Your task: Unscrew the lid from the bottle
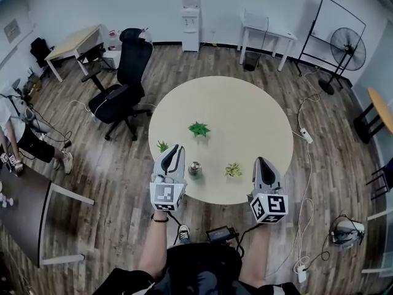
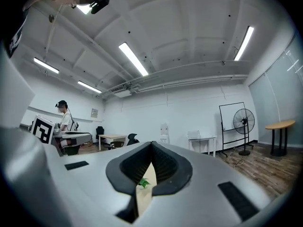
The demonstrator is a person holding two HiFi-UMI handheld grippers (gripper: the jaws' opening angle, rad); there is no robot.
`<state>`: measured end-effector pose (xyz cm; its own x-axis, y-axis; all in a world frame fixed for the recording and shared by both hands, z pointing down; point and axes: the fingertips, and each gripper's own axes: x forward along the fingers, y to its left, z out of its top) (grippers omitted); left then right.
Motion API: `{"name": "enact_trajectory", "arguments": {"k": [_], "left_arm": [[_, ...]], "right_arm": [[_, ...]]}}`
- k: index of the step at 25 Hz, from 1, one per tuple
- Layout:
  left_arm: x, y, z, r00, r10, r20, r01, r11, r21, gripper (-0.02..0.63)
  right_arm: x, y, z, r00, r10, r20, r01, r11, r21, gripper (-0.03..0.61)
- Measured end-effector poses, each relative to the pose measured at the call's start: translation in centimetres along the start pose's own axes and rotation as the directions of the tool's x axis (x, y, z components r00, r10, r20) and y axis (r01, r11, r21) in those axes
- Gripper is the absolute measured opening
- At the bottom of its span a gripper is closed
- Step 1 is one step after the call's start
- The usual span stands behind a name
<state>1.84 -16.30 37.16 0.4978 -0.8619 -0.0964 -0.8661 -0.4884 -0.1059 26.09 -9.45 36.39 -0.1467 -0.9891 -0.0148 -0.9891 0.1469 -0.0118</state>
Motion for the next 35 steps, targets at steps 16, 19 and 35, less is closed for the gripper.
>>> {"name": "enact_trajectory", "arguments": {"k": [16, 19, 35], "left_arm": [[3.5, -2.3, -2.9, 0.994, -0.09, 0.064, 0.088, 0.996, 0.029, 0.439], [3.7, -2.2, -5.9, 0.995, -0.075, 0.067, 0.074, 0.997, 0.004, 0.437], [4.3, -5.6, -27.3, 0.981, -0.11, -0.162, 0.086, 0.985, -0.149, 0.445]], "right_arm": [[2.3, -1.3, -2.0, 0.999, 0.025, -0.045, -0.026, 0.999, -0.022, 0.004], [2.6, -1.4, -2.5, 0.998, 0.026, -0.064, -0.027, 0.999, -0.027, 0.005], [3.1, -0.2, -7.6, 0.971, 0.064, -0.232, -0.087, 0.992, -0.089, 0.005]]}}
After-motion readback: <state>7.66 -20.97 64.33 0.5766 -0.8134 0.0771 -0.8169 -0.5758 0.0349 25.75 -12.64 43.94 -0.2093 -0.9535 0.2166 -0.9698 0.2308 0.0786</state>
